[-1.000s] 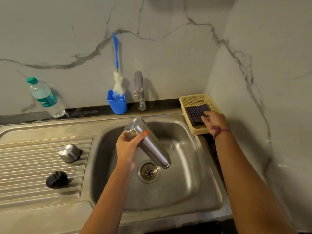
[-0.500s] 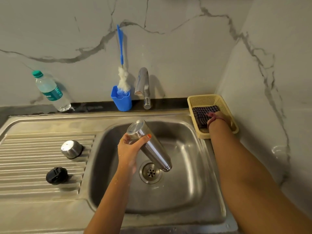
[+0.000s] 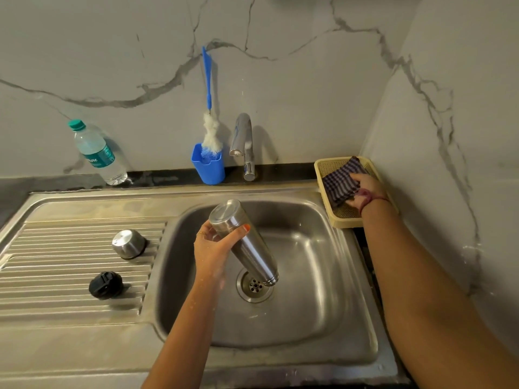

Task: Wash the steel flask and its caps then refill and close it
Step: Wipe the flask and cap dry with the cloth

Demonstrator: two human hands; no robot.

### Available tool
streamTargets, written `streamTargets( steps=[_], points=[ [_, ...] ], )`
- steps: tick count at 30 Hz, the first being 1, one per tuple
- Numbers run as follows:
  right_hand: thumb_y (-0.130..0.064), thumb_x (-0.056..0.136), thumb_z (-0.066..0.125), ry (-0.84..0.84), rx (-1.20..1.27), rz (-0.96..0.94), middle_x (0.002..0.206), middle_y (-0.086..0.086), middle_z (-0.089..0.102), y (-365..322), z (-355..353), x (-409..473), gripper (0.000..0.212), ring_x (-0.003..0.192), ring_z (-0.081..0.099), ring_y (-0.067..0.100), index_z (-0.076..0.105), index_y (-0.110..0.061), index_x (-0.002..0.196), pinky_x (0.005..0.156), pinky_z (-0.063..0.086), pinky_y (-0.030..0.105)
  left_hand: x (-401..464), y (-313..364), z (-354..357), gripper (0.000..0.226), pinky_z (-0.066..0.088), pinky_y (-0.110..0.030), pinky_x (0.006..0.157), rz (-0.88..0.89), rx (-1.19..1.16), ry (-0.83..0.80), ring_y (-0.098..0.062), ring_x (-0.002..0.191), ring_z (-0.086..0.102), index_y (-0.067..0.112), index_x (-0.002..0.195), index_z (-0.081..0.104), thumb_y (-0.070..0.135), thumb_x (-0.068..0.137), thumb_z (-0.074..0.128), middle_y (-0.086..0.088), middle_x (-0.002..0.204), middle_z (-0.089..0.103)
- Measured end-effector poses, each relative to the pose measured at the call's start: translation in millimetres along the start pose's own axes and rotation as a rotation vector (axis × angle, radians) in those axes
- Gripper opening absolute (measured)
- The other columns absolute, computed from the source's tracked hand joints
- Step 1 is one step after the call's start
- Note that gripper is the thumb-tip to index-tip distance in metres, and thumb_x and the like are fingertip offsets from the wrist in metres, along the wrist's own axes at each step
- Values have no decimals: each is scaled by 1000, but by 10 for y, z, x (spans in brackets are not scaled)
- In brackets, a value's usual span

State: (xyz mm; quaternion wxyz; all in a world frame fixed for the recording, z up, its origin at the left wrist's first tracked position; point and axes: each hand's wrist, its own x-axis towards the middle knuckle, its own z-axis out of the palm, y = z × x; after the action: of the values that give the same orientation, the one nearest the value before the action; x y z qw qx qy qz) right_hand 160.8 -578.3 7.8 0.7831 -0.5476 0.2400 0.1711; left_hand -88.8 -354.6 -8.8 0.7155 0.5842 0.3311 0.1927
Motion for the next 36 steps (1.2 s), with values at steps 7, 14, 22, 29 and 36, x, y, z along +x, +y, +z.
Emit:
streamTargets(
  steps=[7,14,22,29,36],
  points=[
    [-12,81,73,-76,159,-203,114,10,65,-235,70,-534,26,104,64,27,59,-10,103,71,58,38,-82,85,-198,86,55,-36,92,28,-13,1,-18,107,67,20,131,55,31,53,89,-1,117,69],
    [-29,84,70,-205,427,-259,121,10,61,11,199,-1356,44,105,63,30,54,-15,123,83,57,46,-137,258,-438,80,54,-28,82,72,2,-52,-17,104,68,17,129,57,29,56,87,-1,115,70],
    [-38,92,57,-243,384,-36,129,15,56,936,464,-1647,51,114,57,34,46,-14,136,83,56,46,-184,365,-651,58,56,-28,80,143,84,-127,-12,93,69,21,115,64,12,64,89,3,104,73],
    [-48,82,62,-331,-67,-148,112,3,68,1127,814,-2095,43,102,66,21,59,-21,115,84,56,37,-168,307,-790,81,55,-27,87,229,216,-167,-9,104,66,21,130,54,15,59,93,5,119,67],
    [-38,96,50,-522,-943,-821,93,1,71,1210,1229,-2382,27,86,67,14,66,-16,101,77,55,28,-140,269,-871,78,56,-29,88,265,229,-257,-12,105,67,27,126,59,24,58,95,2,121,66]
  ],
)
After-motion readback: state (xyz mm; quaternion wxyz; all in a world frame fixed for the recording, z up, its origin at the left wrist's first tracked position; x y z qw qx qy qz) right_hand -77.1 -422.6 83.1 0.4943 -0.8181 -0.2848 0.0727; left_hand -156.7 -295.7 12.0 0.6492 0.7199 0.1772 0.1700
